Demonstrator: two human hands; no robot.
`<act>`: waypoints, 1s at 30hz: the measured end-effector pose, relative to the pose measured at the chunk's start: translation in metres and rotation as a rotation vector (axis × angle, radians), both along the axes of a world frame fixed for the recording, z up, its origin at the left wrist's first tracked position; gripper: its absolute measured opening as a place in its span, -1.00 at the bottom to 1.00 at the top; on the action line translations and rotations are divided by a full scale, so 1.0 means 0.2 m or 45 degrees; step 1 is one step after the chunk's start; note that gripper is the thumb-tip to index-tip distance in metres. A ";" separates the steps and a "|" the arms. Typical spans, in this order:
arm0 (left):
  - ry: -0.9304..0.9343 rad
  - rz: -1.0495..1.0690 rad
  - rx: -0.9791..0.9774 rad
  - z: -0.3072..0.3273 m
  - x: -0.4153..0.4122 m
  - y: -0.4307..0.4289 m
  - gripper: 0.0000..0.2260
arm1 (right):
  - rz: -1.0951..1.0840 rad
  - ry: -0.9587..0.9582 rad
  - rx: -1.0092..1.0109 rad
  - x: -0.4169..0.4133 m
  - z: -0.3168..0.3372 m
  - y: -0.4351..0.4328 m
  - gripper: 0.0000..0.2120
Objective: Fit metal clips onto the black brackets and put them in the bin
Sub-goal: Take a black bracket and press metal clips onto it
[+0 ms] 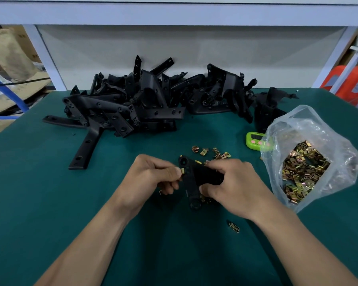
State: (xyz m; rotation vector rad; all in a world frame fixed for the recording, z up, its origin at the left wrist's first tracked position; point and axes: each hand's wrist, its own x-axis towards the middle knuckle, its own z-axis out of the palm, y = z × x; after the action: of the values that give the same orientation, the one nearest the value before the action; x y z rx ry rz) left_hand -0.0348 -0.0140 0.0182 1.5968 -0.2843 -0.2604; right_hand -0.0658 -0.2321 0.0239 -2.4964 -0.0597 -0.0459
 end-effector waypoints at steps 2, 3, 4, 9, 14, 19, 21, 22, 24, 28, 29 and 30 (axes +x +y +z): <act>0.005 0.008 0.003 -0.01 -0.01 -0.02 -0.77 | -0.021 -0.037 -0.049 0.00 -0.01 0.01 -0.75; 0.009 0.010 0.005 -0.01 -0.01 -0.03 -0.76 | -0.030 -0.056 -0.072 -0.01 -0.01 0.02 -0.76; 0.014 0.014 0.004 -0.02 -0.02 -0.04 -0.75 | -0.040 -0.075 -0.090 -0.01 -0.01 0.02 -0.76; 0.025 0.044 -0.014 -0.01 -0.02 -0.05 -0.74 | -0.074 -0.102 -0.055 -0.01 -0.04 0.04 -0.81; 0.074 0.332 -0.079 0.00 0.01 -0.07 -0.67 | -0.130 -0.159 0.018 0.01 -0.06 0.04 -0.84; -0.303 0.459 0.810 0.02 0.05 0.11 -0.78 | -0.238 -0.231 -0.034 0.02 -0.07 -0.03 -0.81; -0.174 0.251 0.909 0.04 0.03 0.16 -0.79 | -0.230 -0.213 -0.053 0.03 -0.07 -0.03 -0.81; -0.119 0.157 0.920 0.04 0.02 0.17 -0.79 | -0.219 -0.198 -0.066 0.03 -0.07 -0.02 -0.81; -0.132 0.071 0.947 0.05 0.01 0.16 -0.81 | -0.206 -0.183 -0.088 0.02 -0.07 -0.01 -0.81; -0.259 0.051 1.049 0.04 -0.01 0.12 -0.84 | -0.208 -0.183 -0.105 0.01 -0.07 0.00 -0.80; -0.246 0.060 1.059 0.04 -0.01 0.12 -0.84 | -0.209 -0.184 -0.103 0.01 -0.08 0.00 -0.80; -0.231 0.069 1.075 0.04 -0.01 0.12 -0.84 | -0.210 -0.185 -0.101 0.01 -0.07 0.00 -0.80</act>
State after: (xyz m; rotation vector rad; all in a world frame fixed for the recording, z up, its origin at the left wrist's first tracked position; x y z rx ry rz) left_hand -0.0373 0.0094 0.0264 2.4673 -0.2858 -0.2015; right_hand -0.0630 -0.2311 0.0090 -2.5680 0.0860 -0.2992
